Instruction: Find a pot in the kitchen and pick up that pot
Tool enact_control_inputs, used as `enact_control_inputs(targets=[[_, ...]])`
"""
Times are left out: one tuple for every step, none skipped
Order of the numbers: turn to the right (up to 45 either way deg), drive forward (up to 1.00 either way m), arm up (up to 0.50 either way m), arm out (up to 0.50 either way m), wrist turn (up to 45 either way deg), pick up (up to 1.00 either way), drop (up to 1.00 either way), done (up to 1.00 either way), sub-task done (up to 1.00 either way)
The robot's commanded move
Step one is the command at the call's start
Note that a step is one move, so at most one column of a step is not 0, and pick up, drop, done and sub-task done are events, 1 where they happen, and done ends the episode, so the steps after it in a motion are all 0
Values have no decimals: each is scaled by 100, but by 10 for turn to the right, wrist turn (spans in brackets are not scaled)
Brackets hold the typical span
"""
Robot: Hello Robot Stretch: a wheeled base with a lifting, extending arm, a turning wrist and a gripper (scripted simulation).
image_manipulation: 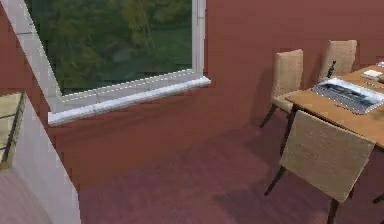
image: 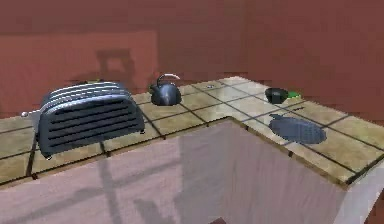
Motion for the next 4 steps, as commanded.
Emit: enact_control_inputs(targets=[[0,40,0,0,0,0,0,0,0],[-450,0,0,0,0,0,0,0,0],[-450,0,0,0,0,0,0,0,0],[-90,0,0,0,0,0,0,0,0]])
